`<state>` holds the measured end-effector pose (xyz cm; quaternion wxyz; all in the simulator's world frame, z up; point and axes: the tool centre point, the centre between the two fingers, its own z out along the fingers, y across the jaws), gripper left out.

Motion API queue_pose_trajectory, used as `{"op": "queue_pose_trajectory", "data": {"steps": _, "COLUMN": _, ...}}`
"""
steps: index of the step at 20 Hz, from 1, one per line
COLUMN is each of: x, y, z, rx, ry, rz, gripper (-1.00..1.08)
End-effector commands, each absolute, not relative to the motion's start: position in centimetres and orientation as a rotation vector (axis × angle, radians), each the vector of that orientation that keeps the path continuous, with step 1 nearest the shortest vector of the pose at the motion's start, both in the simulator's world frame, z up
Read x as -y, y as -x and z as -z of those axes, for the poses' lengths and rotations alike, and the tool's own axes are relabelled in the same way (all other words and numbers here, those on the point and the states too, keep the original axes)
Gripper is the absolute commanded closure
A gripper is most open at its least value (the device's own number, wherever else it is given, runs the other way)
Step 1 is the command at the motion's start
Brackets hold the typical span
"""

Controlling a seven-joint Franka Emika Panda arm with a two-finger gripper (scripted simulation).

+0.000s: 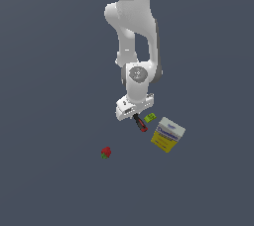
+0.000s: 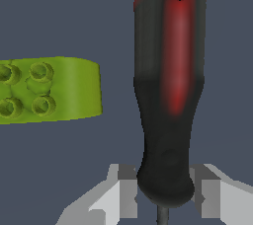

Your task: Pick up a designated object from a clutter of objects.

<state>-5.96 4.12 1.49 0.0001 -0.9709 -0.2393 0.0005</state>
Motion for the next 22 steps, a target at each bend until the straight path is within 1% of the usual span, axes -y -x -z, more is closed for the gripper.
{"op": "queue_pose_trajectory", "data": {"steps": 1, "x": -4.1, "y": 5.9, "z": -1.5, "rx": 0.752, "ry": 3.050, "rz": 0.000, "gripper": 1.08}}
{"op": "queue_pose_trajectory", "data": {"steps": 13, "x": -3.9, "y": 5.8, "z": -1.9, "rx": 0.752, "ry": 3.050, "rz": 0.000, "gripper": 1.08}}
{"op": "queue_pose_trajectory", "data": {"steps": 22, "x": -1.6, "y": 4.8, "z": -5.7, "rx": 0.753, "ry": 3.050, "rz": -0.001, "gripper": 1.08}}
